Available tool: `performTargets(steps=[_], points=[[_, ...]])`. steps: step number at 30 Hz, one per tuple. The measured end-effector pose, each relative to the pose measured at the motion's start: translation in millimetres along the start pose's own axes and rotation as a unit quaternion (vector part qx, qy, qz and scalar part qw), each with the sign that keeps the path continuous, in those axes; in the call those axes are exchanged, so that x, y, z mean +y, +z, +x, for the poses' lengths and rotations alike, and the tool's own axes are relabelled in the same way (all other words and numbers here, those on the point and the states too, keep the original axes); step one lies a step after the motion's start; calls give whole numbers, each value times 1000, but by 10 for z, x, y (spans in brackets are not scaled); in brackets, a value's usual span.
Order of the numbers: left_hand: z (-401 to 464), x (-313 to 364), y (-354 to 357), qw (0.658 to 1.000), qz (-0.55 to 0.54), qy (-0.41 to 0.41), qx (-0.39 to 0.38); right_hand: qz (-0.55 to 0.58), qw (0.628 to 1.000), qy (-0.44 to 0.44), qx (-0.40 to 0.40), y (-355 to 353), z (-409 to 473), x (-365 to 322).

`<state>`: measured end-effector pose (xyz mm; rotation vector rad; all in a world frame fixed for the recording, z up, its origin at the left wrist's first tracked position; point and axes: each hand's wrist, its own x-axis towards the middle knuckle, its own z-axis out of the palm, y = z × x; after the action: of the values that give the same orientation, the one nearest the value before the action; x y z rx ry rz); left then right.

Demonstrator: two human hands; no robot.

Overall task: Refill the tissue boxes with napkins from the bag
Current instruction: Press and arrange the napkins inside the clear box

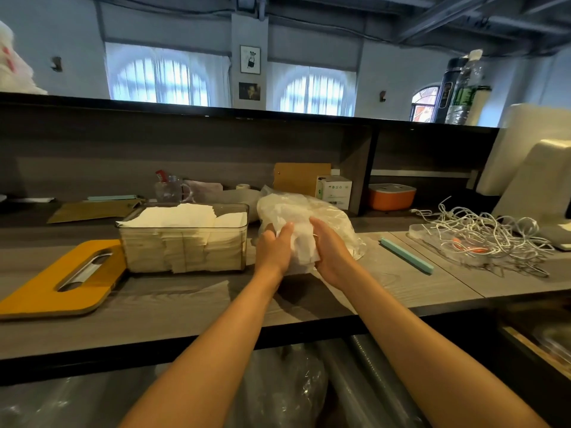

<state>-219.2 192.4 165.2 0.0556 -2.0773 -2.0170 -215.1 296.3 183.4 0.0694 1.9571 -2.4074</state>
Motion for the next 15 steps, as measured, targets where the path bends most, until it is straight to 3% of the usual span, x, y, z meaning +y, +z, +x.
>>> performTargets(steps=[3,6,9,13,15], points=[[-40,31,-13,997,59,20,42,-65,998,9,-26,-22,-57,58],[-43,24,-18,995,98,-1,12,-70,993,-23,-97,-72,-151,93],[-59,34,2,998,-2,-28,-53,-167,978,-76,-104,-165,-157,102],[-75,60,-78,994,-98,-32,-29,-329,935,-90,-99,-309,-176,-30],[-75,55,-127,991,-126,-33,-33,-333,935,-107,-62,-392,-154,-100]])
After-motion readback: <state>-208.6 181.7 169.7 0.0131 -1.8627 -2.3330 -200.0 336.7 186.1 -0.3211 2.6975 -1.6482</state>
